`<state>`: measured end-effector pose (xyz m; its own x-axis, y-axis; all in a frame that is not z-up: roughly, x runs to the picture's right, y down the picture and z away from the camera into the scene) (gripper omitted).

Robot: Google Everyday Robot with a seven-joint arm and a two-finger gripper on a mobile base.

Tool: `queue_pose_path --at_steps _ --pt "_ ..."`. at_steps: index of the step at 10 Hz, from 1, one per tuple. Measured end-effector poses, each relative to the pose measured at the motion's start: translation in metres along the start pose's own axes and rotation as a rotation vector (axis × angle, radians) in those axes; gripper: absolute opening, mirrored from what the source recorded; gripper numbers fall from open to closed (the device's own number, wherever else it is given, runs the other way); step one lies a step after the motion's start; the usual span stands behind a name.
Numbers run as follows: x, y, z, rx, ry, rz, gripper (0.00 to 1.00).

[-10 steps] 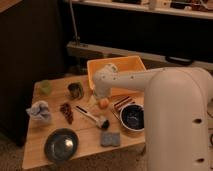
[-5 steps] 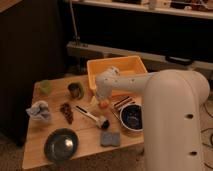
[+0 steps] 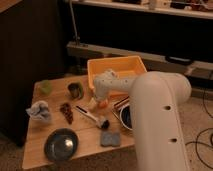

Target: Place apple in metal cup

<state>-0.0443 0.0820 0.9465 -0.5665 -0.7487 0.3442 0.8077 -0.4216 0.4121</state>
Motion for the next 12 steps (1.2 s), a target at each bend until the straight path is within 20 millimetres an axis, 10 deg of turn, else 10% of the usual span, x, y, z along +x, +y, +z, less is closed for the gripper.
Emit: queue_pose_path --at_steps 5,12 --pt "0.0 0.013 -0.031 -0.009 0.004 0.022 0.57" --pt "0.037 -0.023 -0.152 0.056 0.149 -0.117 0.57"
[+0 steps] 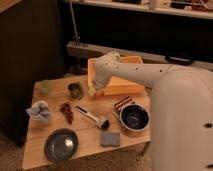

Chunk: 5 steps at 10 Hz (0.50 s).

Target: Place apple in metal cup

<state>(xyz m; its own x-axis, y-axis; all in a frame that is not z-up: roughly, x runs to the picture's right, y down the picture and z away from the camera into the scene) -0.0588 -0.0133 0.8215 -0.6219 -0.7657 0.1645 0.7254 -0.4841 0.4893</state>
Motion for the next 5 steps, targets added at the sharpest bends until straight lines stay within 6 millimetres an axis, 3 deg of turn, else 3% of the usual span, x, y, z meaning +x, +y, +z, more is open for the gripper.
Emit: queue_pose_path --at_steps 1,3,5 --pt "0.016 -0.007 -0.018 0.017 0.038 -0.03 0.57" --pt "0.045 -0.019 -0.031 0.031 0.085 -0.08 0.57" --pt "0.084 -0.035 -0.025 0.04 0.129 -0.131 0.57"
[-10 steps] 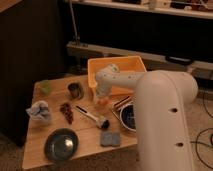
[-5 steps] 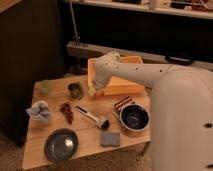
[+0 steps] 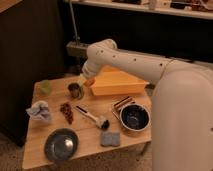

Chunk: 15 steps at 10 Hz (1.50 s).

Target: Place apple in metal cup

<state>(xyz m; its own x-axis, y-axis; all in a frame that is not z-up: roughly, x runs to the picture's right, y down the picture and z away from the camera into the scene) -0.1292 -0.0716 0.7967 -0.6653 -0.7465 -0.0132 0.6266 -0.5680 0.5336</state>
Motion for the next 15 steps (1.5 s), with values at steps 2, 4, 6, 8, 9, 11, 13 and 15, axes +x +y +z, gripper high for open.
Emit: queue_pose_path --at_steps 2,4,6,8,9,11,13,15 --pt "0.034 -0.01 0.025 0.01 0.021 -0.041 0.57" --pt "0.053 -0.014 0.047 0.022 0.033 -0.071 0.57" --pt "0.068 -0.016 0.072 0.041 0.043 -0.094 0.57" --pt "0.07 -0.009 0.09 0.041 0.04 -0.087 0.57" --pt "0.068 -0.007 0.1 0.042 0.034 -0.083 0.57" --pt "0.067 -0.007 0.11 0.041 0.023 -0.079 0.57" --pt "0.067 -0.006 0.118 0.039 0.014 -0.076 0.57" --pt "0.065 -0.007 0.126 0.04 0.002 -0.075 0.57"
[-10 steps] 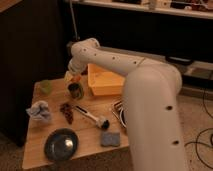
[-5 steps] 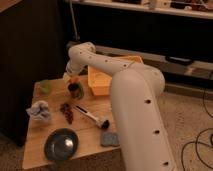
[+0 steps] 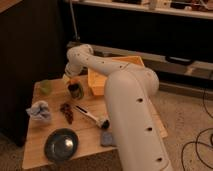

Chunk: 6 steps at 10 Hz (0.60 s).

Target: Place apple in metal cup

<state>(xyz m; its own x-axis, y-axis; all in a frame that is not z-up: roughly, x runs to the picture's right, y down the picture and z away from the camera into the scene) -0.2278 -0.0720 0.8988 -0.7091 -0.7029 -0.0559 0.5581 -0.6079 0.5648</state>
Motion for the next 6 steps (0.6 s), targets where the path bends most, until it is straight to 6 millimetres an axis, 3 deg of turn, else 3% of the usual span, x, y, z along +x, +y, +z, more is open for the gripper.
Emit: queue_pose_path --at_steps 6 --pt "-0.009 -0.004 0.017 0.017 -0.031 0.004 0.6"
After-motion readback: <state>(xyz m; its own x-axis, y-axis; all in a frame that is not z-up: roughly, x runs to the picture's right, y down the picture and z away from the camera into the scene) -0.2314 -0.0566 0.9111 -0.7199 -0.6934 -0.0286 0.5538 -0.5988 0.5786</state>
